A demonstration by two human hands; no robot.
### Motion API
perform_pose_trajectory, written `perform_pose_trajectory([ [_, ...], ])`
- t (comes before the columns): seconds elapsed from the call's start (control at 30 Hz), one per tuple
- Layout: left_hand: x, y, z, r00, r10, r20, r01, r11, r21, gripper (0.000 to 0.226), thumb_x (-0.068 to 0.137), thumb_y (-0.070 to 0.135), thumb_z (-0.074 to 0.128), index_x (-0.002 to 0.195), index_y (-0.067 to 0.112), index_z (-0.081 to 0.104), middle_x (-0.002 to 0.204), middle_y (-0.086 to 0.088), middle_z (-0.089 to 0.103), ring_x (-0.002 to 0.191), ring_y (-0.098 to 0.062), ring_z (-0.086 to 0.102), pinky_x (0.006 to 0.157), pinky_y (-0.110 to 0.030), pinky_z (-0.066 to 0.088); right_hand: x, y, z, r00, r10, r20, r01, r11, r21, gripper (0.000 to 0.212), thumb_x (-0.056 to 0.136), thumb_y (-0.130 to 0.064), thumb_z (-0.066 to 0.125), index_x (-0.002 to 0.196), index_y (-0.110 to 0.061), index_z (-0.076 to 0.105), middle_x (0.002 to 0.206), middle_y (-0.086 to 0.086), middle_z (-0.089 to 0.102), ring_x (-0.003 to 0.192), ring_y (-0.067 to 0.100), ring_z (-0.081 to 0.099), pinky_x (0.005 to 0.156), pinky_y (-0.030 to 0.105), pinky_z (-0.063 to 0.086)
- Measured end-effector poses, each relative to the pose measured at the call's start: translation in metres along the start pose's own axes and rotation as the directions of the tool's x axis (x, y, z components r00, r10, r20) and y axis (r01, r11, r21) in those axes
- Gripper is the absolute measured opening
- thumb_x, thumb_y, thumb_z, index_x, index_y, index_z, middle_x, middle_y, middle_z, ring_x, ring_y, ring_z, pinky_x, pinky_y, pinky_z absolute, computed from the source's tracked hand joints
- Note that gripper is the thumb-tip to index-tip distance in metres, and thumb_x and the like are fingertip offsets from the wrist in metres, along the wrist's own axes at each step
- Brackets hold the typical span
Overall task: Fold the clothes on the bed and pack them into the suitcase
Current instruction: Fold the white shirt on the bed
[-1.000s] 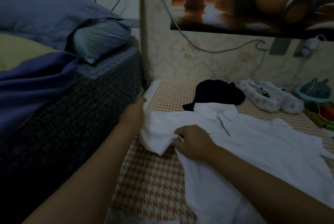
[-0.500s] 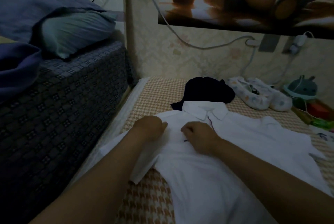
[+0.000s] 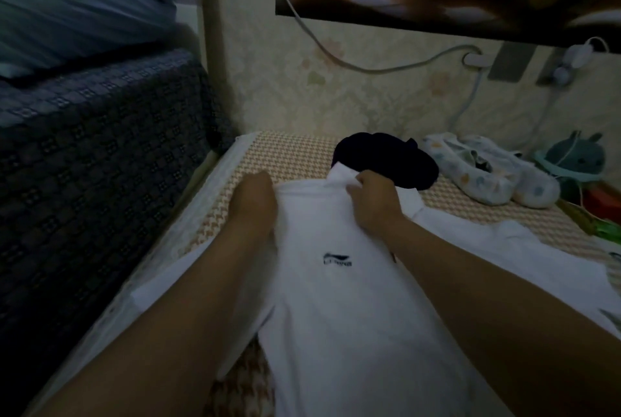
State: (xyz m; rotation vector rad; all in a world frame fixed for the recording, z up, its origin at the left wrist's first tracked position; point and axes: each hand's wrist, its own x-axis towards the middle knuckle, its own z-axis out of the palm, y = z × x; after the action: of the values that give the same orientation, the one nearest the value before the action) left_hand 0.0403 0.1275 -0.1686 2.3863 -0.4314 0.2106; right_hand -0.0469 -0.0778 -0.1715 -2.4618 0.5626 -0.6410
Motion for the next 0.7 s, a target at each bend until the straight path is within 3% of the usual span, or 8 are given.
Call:
perform_pose_trajectory([
  [0.13, 0.007, 0.006, 0.004, 0.998, -0.062, 0.027, 0.064, 0.995, -0.072, 0.043, 0.103, 0.019, 0.034, 0.139, -0.006, 0.038, 0.146, -0.023, 0.037, 0.128, -0.040, 0.041, 0.108, -0.050, 0.034, 0.012, -0.012, 0.009, 1.000, 0.023, 0.018, -0.025, 0.989, 0.144, 0.036, 0.098, -0.014, 0.050, 0.132, -0.003, 0.052, 0.124, 0.011, 0.053, 0.121, 0.026, 0.046, 0.100, 0.032, 0.035],
  [0.2, 0.002, 0.006, 0.012, 0.967, -0.050, 0.251, 0.020, 0.992, 0.122, 0.050, 0.101, 0.024, 0.040, 0.149, 0.014, 0.028, 0.156, -0.014, 0.019, 0.138, -0.038, 0.028, 0.112, -0.048, 0.029, 0.005, -0.006, 0.018, 0.977, -0.072, 0.201, 0.049, 0.992, 0.117, 0.054, 0.095, -0.010, 0.052, 0.146, -0.004, 0.034, 0.143, 0.013, 0.037, 0.135, 0.027, 0.031, 0.112, 0.035, 0.029],
  [0.27, -0.007, 0.004, 0.018, 0.956, -0.013, 0.291, -0.088, 0.941, 0.328, 0.047, 0.097, 0.023, 0.041, 0.143, 0.022, 0.034, 0.151, -0.010, 0.024, 0.136, -0.035, 0.026, 0.113, -0.047, 0.024, -0.005, 0.003, 0.020, 0.960, -0.175, 0.220, 0.170, 0.985, 0.041, 0.062, 0.093, -0.005, 0.053, 0.149, -0.007, 0.029, 0.156, 0.014, 0.020, 0.143, 0.024, 0.022, 0.117, 0.031, 0.021],
  [0.33, -0.016, 0.008, 0.020, 0.969, 0.106, 0.221, -0.186, 0.907, 0.378, 0.049, 0.094, 0.018, 0.041, 0.143, 0.022, 0.035, 0.152, -0.008, 0.024, 0.139, -0.032, 0.021, 0.115, -0.047, 0.016, -0.017, 0.005, 0.006, 0.965, -0.263, 0.015, 0.260, 0.959, 0.113, 0.049, 0.090, 0.000, 0.051, 0.137, -0.011, 0.049, 0.151, 0.010, 0.031, 0.136, 0.020, 0.034, 0.109, 0.021, 0.026],
  [0.4, -0.025, 0.018, 0.022, 0.939, 0.273, 0.208, -0.331, 0.881, 0.337, 0.051, 0.096, 0.021, 0.040, 0.146, 0.022, 0.032, 0.157, -0.006, 0.020, 0.143, -0.027, 0.017, 0.117, -0.044, 0.011, -0.030, 0.008, -0.011, 0.909, -0.328, -0.256, 0.348, 0.937, 0.034, 0.037, 0.084, 0.001, 0.052, 0.115, -0.015, 0.064, 0.131, 0.005, 0.050, 0.115, 0.019, 0.051, 0.096, 0.028, 0.041],
  [0.5, -0.042, 0.039, 0.027, 0.828, 0.376, 0.416, -0.488, 0.848, 0.205, 0.056, 0.098, 0.047, 0.030, 0.151, 0.028, 0.023, 0.160, -0.002, 0.016, 0.146, -0.023, 0.014, 0.118, -0.042, 0.012, -0.048, 0.030, -0.035, 0.887, -0.222, -0.404, 0.155, 0.969, -0.191, 0.033, 0.082, -0.010, 0.048, 0.109, -0.019, 0.064, 0.116, 0.002, 0.057, 0.103, 0.022, 0.054, 0.089, 0.037, 0.037],
  [0.63, -0.058, 0.049, 0.034, 0.735, 0.126, 0.666, -0.426, 0.850, 0.309, 0.063, 0.096, 0.059, 0.029, 0.152, 0.039, 0.010, 0.162, 0.004, 0.001, 0.149, -0.025, 0.001, 0.117, -0.054, 0.005, -0.057, 0.093, -0.062, 0.986, 0.115, 0.118, -0.066, 0.932, -0.356, 0.043, 0.103, -0.028, 0.029, 0.143, -0.016, 0.043, 0.143, 0.002, 0.045, 0.132, 0.025, 0.041, 0.112, 0.037, 0.025],
  [0.7, -0.058, 0.058, 0.034, 0.792, 0.128, 0.598, -0.415, 0.830, 0.372, 0.055, 0.093, 0.052, 0.037, 0.143, 0.030, 0.035, 0.154, -0.002, 0.029, 0.139, -0.030, 0.028, 0.111, -0.053, 0.025, -0.055, 0.111, -0.081, 0.968, 0.106, 0.226, -0.030, 0.948, -0.317, 0.042, 0.104, -0.023, 0.032, 0.144, -0.012, 0.041, 0.148, 0.007, 0.042, 0.133, 0.023, 0.040, 0.113, 0.030, 0.024],
])
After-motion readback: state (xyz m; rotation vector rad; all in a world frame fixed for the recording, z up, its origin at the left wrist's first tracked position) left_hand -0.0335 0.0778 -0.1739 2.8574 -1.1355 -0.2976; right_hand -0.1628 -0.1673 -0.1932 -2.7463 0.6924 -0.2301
